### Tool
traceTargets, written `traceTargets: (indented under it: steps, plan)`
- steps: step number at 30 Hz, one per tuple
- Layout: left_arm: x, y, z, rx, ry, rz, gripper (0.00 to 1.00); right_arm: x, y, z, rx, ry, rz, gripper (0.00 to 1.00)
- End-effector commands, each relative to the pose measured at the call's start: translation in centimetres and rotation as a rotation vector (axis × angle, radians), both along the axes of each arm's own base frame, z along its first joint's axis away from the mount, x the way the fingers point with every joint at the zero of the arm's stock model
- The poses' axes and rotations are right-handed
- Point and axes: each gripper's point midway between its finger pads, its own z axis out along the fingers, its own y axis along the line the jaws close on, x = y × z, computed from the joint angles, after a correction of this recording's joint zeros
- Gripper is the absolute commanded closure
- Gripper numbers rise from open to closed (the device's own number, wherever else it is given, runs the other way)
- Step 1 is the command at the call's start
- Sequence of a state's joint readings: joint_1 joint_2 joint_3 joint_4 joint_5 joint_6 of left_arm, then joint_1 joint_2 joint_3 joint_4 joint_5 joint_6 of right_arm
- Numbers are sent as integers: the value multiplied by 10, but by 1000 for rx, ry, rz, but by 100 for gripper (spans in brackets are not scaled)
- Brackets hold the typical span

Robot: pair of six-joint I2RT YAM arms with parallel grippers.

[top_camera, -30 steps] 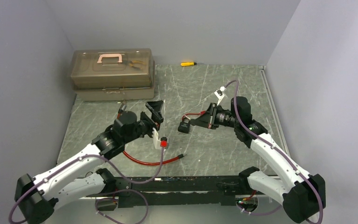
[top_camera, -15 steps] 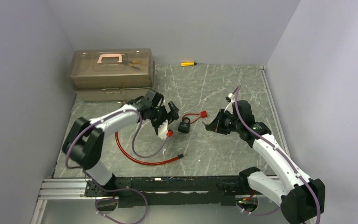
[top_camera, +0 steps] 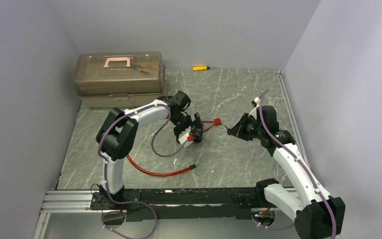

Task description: Unlock with the key

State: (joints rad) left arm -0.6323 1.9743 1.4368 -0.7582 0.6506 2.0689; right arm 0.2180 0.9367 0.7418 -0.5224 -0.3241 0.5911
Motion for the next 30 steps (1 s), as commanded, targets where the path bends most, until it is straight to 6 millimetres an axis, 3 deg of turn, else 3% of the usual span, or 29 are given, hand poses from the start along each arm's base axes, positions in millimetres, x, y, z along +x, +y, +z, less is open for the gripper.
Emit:
traceTargets:
  steps: [1, 7, 17, 19, 22, 30]
  plan:
    - [0, -57, 49, -310, -305, -353, 5, 6, 0, 7, 17, -31, 4, 100]
    - [-9, -47, 30, -234, -243, -367, 5, 8, 0, 9, 27, -33, 3, 100]
    - [-3, -84, 46, -315, -92, -126, 6, 12, -4, 15, 31, -55, -22, 100]
    - [4, -84, 45, -282, -56, -68, 8, 12, -5, 18, 38, -69, -27, 100]
    - [32, -86, 51, -267, -17, 55, 10, 12, -4, 19, 52, -74, -27, 100]
    - [33, -68, 14, -164, -73, 12, 12, 13, -5, 19, 49, -76, -27, 100]
